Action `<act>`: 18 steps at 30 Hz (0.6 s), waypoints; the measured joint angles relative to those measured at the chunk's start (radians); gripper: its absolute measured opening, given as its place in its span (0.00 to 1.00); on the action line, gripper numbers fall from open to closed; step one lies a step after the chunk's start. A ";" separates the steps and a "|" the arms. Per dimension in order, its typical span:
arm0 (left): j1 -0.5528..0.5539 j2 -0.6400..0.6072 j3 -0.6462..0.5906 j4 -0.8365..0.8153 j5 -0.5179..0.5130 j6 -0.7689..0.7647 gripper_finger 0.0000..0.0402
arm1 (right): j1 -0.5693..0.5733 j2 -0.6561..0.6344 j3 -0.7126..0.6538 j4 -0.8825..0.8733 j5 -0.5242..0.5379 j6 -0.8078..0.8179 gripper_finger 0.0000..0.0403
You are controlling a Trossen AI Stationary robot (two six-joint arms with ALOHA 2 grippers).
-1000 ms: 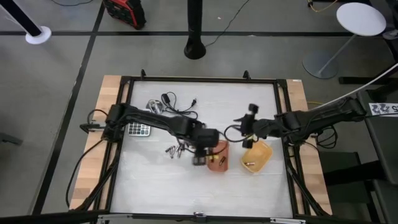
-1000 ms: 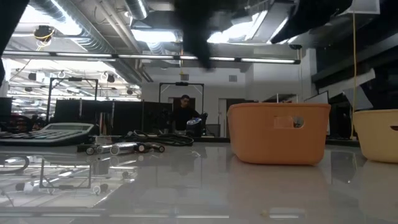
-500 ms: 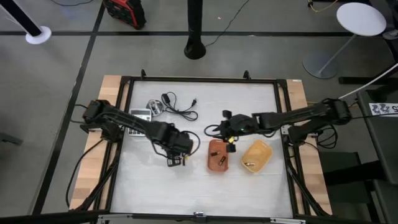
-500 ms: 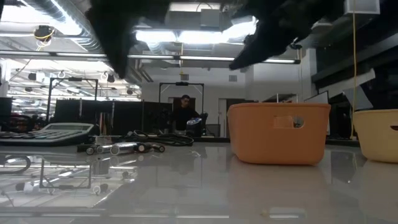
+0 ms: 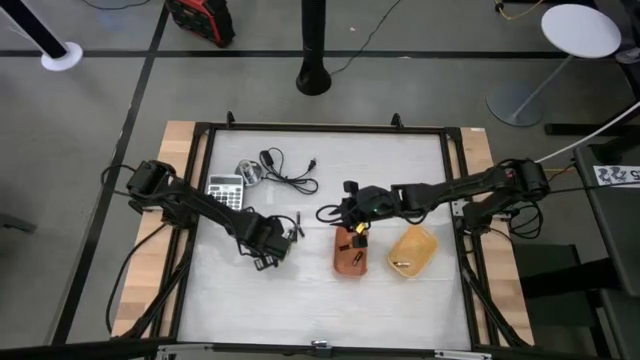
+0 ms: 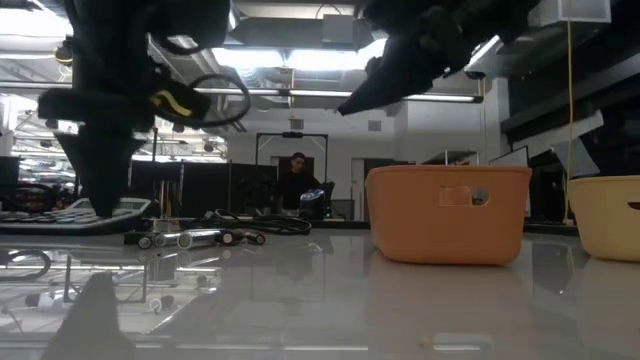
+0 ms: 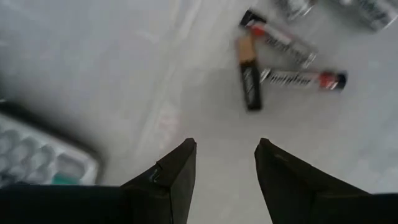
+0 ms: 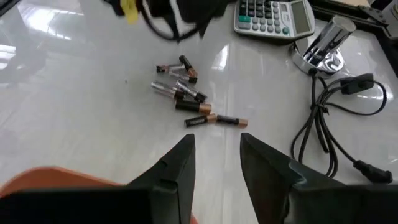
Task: Sort batteries
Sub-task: Put the black battery into the orange bin
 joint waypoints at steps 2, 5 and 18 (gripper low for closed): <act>0.000 0.000 -0.023 0.079 0.001 0.022 0.39 | 0.000 0.000 0.012 0.001 -0.004 0.000 0.30; 0.000 0.000 -0.030 0.126 0.002 0.049 0.39 | 0.000 0.000 0.021 0.003 -0.018 0.000 0.30; 0.002 0.000 -0.040 0.150 -0.104 0.046 0.39 | 0.001 0.000 0.021 0.010 -0.086 0.052 0.30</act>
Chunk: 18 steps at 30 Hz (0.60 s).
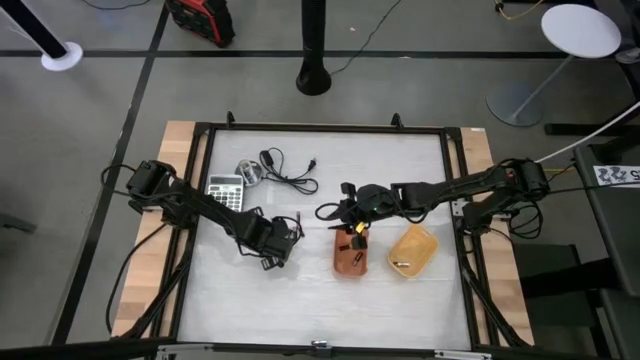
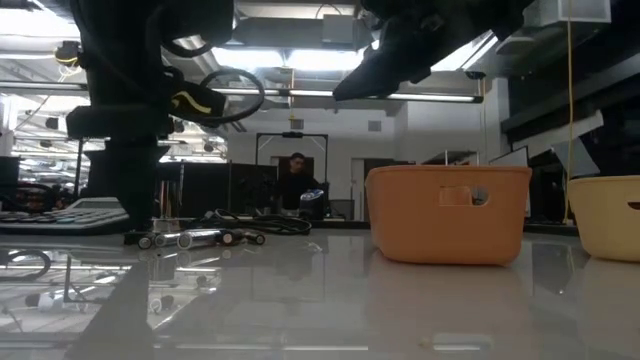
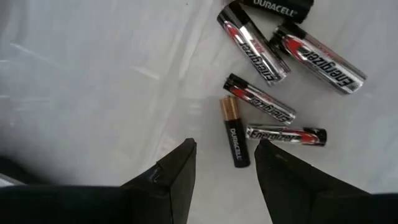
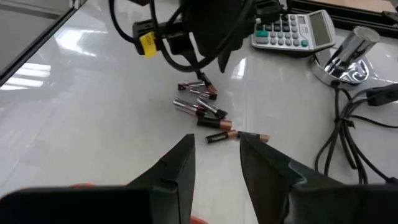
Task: Sort batteries
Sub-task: Put the black battery into the orange bin
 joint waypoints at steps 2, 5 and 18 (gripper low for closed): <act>0.000 0.000 -0.024 0.019 0.001 -0.004 0.39 | 0.000 0.000 0.000 0.000 -0.002 0.000 0.30; 0.000 0.000 -0.064 0.057 0.013 -0.028 0.39 | 0.000 0.000 0.000 0.000 -0.002 0.000 0.30; -0.001 -0.003 -0.103 0.118 0.018 0.001 0.22 | 0.000 0.000 0.000 -0.001 -0.001 0.000 0.30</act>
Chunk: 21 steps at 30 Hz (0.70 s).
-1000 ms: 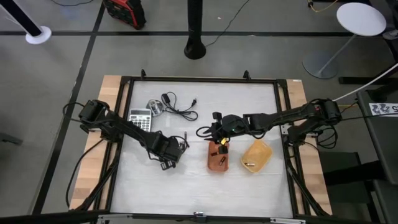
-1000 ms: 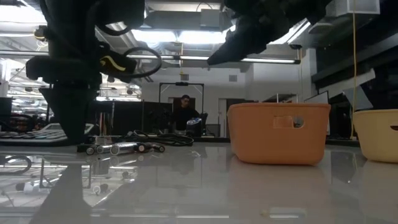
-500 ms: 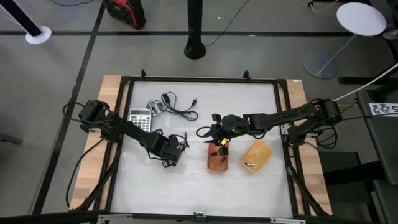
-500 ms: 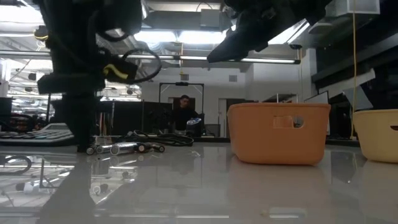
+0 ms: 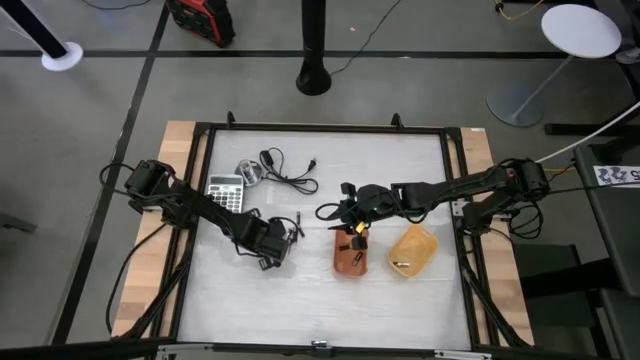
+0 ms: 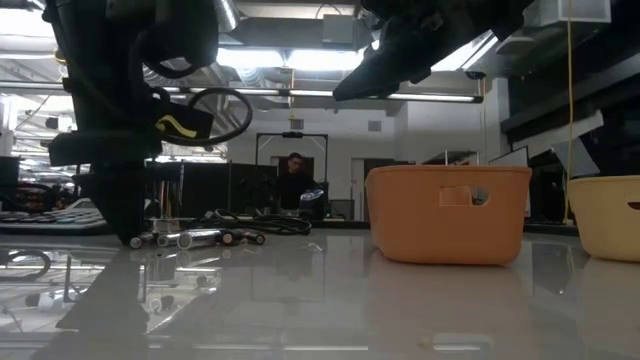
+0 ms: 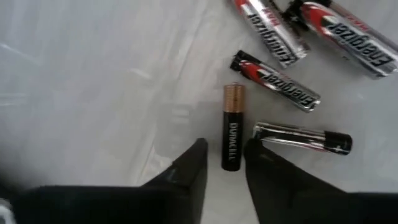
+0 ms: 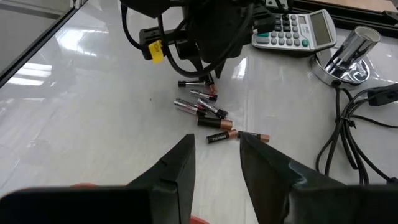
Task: Sort batteries
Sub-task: Put the black battery into the orange bin
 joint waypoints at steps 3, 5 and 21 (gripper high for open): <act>0.000 0.000 0.000 0.010 0.003 0.018 0.11 | 0.000 0.000 0.000 -0.002 0.000 0.000 0.30; 0.000 -0.002 0.000 0.011 0.002 0.019 0.05 | 0.000 0.000 0.000 -0.009 0.000 0.000 0.30; 0.002 -0.190 0.010 0.068 -0.023 0.020 0.02 | 0.000 0.000 0.000 -0.116 0.002 -0.019 0.30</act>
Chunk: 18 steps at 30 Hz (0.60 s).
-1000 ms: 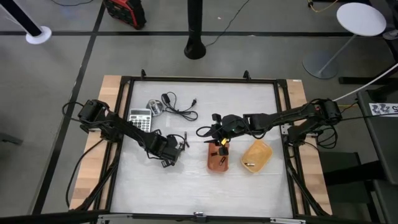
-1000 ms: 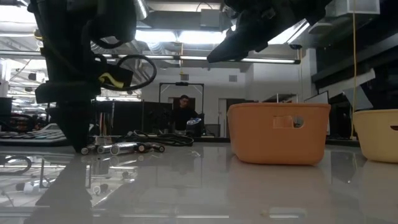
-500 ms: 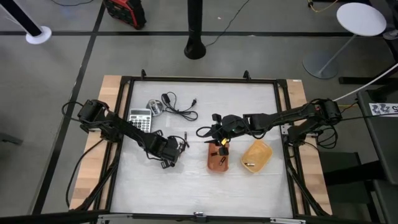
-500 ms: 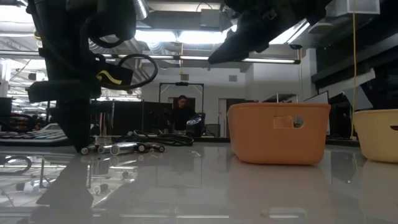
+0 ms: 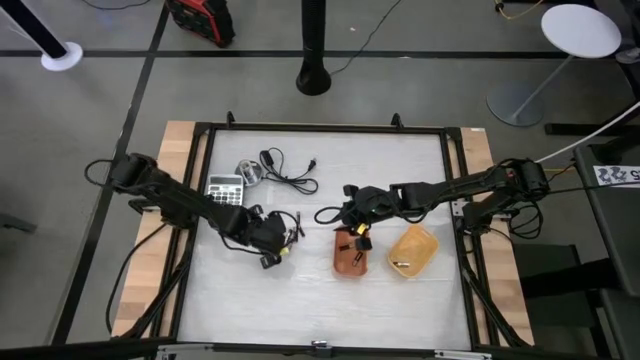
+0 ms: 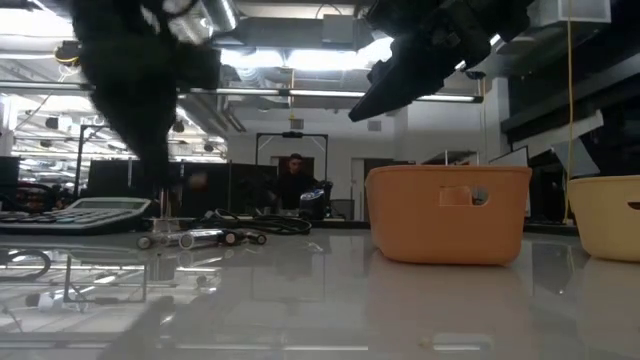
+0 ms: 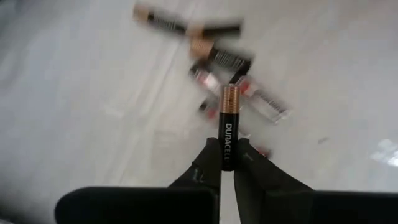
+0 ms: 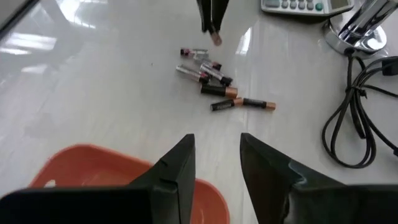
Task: Sort batteries
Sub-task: Put the black battery into the orange bin
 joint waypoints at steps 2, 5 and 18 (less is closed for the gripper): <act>0.006 -0.024 0.000 0.088 -0.008 0.005 0.04 | 0.000 0.000 0.000 -0.006 0.000 -0.004 0.30; 0.018 -0.033 0.000 0.288 -0.025 0.074 0.05 | 0.000 0.000 0.000 -0.006 0.003 -0.005 0.30; 0.090 0.216 0.002 0.991 0.005 0.342 0.07 | 0.000 -0.053 0.000 -0.156 0.069 -0.008 0.30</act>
